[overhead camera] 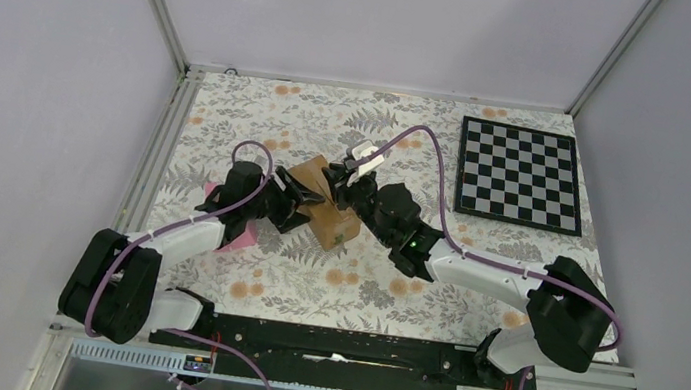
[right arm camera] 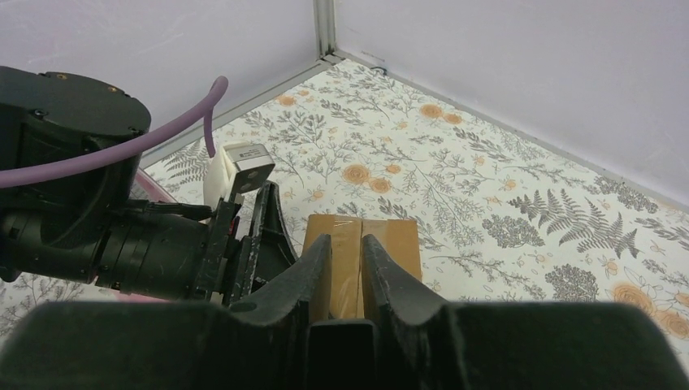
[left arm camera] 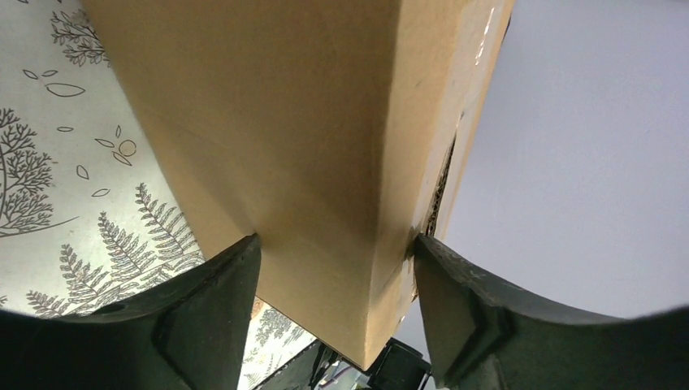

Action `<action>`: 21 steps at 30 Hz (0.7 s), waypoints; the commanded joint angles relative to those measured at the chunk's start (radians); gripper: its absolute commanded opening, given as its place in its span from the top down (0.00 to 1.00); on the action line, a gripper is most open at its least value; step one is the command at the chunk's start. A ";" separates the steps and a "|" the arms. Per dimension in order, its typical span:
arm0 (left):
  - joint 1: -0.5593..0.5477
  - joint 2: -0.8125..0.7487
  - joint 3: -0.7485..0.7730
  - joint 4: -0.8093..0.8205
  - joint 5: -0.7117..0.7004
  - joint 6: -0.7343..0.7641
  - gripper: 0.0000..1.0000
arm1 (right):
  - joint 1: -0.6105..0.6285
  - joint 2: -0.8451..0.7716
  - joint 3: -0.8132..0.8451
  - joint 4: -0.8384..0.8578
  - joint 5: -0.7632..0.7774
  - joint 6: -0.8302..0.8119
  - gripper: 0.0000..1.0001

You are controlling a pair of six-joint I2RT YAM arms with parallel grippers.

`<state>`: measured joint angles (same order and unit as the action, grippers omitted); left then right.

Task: Unpack the express box
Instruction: Cut the express box at the center of the board.

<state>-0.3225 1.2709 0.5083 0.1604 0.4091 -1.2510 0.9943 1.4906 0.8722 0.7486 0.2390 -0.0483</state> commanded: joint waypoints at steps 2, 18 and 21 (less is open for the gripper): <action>-0.004 -0.016 -0.047 0.173 -0.034 -0.080 0.44 | 0.001 -0.022 0.027 -0.124 -0.041 0.089 1.00; -0.073 -0.057 0.001 0.088 -0.203 -0.148 0.82 | 0.017 -0.026 0.110 -0.324 -0.006 0.127 1.00; -0.086 -0.064 0.050 0.036 -0.221 -0.130 0.60 | 0.022 -0.024 0.110 -0.329 -0.006 0.121 1.00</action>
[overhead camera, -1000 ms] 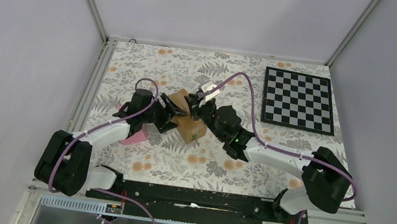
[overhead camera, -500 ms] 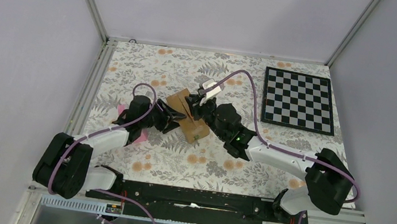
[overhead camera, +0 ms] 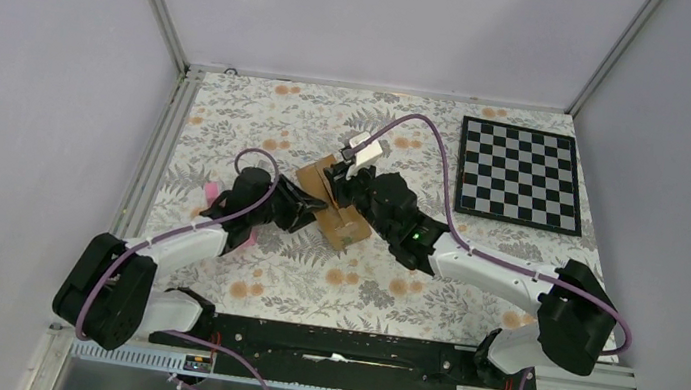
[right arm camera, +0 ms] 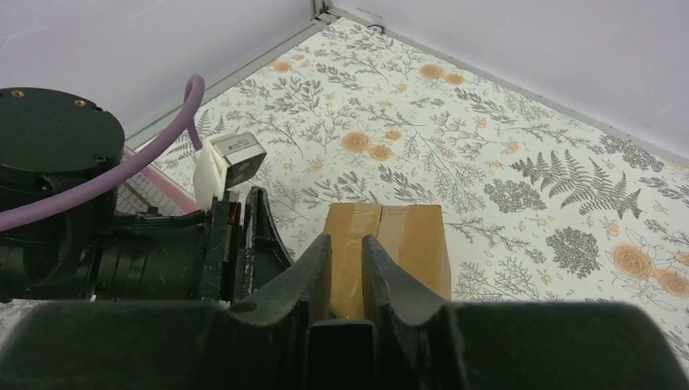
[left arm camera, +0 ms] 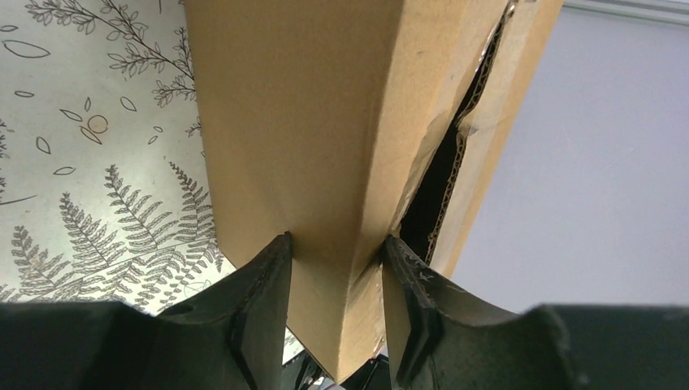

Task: Unpack the express box
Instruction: Cut the express box at the center of the board.

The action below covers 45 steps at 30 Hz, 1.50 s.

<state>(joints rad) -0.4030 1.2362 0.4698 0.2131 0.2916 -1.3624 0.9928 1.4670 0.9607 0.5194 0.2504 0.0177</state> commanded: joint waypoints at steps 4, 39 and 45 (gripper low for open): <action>-0.010 -0.019 0.214 -0.263 -0.156 0.048 0.38 | 0.023 -0.008 -0.010 -0.051 -0.050 0.013 1.00; 0.027 0.074 0.323 -0.206 0.174 0.109 0.09 | -0.005 -0.042 -0.139 0.153 -0.138 0.007 1.00; 0.006 0.107 0.322 -0.224 0.153 0.106 0.09 | -0.005 -0.047 -0.147 0.165 -0.132 0.005 1.00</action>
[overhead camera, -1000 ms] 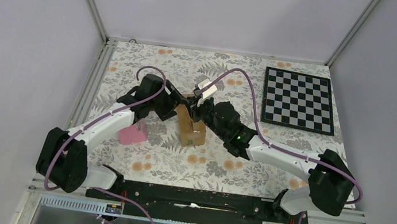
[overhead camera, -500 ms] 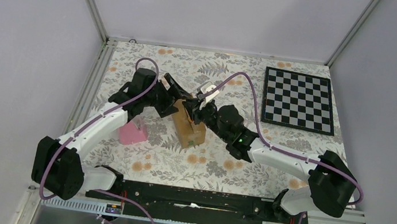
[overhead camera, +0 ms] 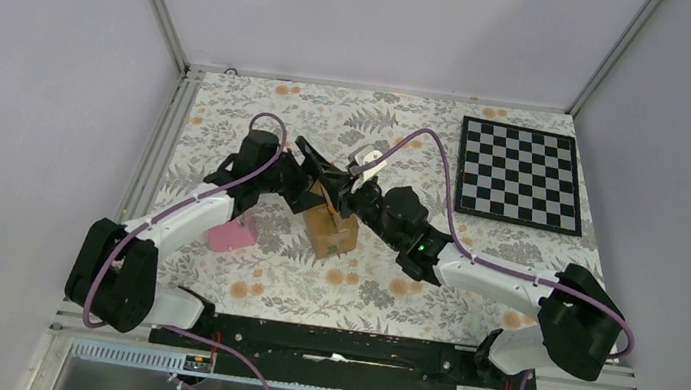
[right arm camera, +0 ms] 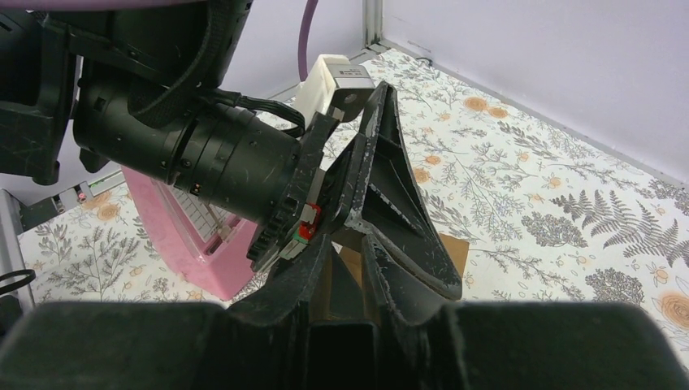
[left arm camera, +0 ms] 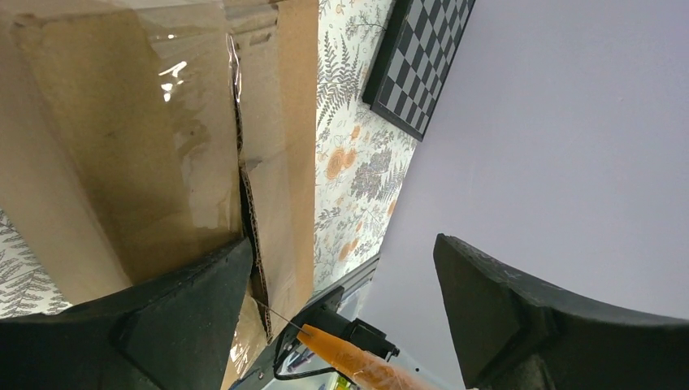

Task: Unpack the express box
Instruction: Cut the express box at the center of the board.

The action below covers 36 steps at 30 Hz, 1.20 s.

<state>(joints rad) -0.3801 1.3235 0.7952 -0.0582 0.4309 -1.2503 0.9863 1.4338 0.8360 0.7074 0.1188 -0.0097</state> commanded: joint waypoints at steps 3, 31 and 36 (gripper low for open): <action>-0.029 0.036 0.015 -0.018 -0.024 -0.005 0.09 | 0.002 -0.014 -0.024 -0.018 -0.003 0.031 1.00; -0.105 -0.032 -0.128 0.151 -0.257 -0.235 0.81 | 0.014 -0.030 -0.019 -0.053 0.041 0.070 1.00; -0.105 -0.072 -0.135 0.140 -0.326 -0.260 0.97 | 0.034 -0.034 -0.009 -0.087 0.115 0.070 1.00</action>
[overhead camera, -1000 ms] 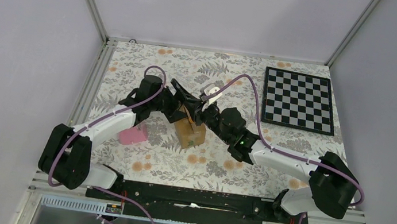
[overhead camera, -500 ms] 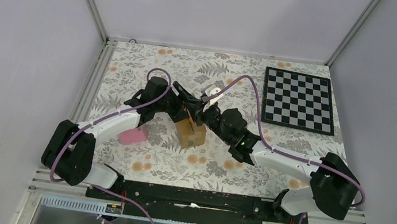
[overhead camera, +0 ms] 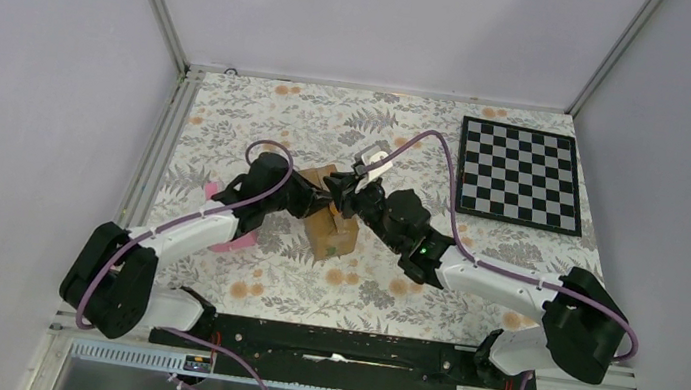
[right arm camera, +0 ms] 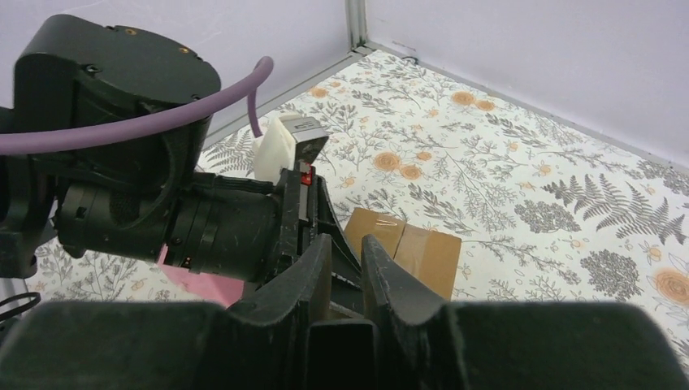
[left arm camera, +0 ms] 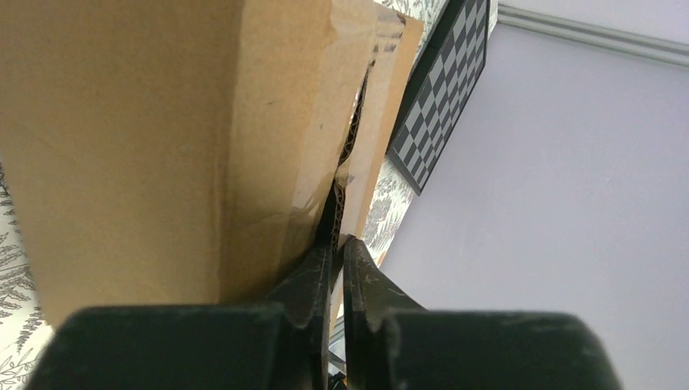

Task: Unpack the express box
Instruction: Cut the express box at the center of the board.

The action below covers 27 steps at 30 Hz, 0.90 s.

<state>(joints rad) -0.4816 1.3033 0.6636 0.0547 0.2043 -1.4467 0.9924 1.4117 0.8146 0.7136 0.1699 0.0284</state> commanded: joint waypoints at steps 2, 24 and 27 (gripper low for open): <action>-0.004 -0.061 -0.009 0.031 -0.130 -0.074 0.99 | 0.041 -0.017 0.006 -0.095 0.090 0.029 1.00; -0.003 -0.074 -0.115 0.166 -0.193 -0.193 1.00 | 0.091 -0.182 0.012 -0.228 0.337 0.177 1.00; -0.003 -0.075 -0.122 0.175 -0.201 -0.222 1.00 | 0.079 -0.222 -0.005 -0.228 0.399 0.287 1.00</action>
<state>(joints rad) -0.5114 1.2400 0.5617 0.1772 0.1448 -1.5887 1.0672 1.2751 0.7940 0.5625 0.4522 0.1478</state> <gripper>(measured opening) 0.035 0.254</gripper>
